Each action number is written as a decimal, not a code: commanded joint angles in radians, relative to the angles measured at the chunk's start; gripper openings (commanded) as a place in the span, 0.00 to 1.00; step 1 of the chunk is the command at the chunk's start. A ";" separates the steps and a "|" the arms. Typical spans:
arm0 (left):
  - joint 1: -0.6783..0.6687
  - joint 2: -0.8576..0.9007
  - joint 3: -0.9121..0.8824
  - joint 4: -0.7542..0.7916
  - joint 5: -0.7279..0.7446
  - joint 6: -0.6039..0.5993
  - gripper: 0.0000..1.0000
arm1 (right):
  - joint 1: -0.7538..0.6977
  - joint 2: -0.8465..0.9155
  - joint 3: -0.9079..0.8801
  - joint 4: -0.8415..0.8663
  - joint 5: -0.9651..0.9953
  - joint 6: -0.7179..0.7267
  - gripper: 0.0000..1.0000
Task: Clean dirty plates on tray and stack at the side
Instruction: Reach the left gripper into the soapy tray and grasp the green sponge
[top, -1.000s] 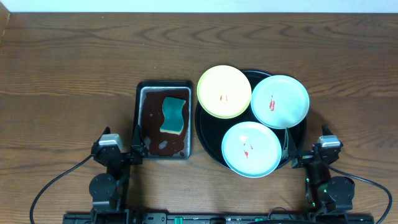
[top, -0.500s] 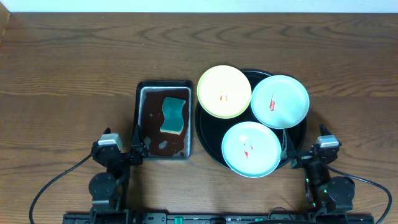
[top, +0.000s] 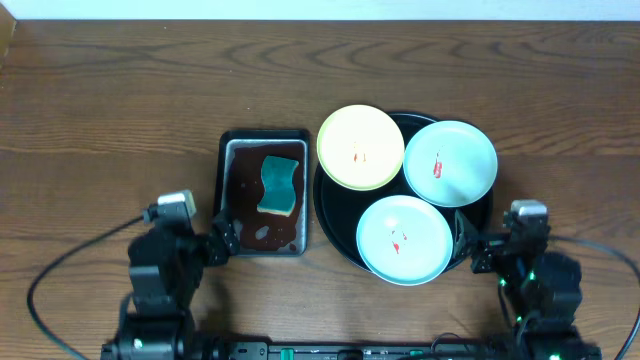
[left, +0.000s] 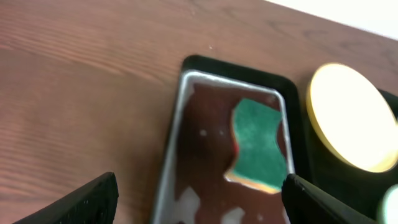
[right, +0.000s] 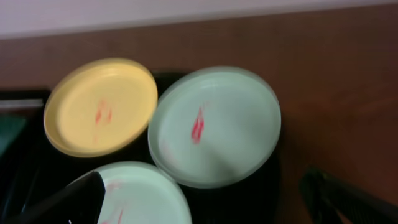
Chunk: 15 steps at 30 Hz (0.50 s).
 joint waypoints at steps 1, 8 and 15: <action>0.004 0.141 0.133 -0.080 0.073 -0.018 0.85 | 0.008 0.175 0.160 -0.116 -0.035 0.029 0.99; 0.004 0.364 0.364 -0.311 0.076 -0.018 0.85 | 0.008 0.496 0.397 -0.323 -0.040 0.001 0.99; 0.004 0.439 0.394 -0.348 0.076 -0.019 0.85 | 0.008 0.629 0.435 -0.309 -0.153 0.027 0.99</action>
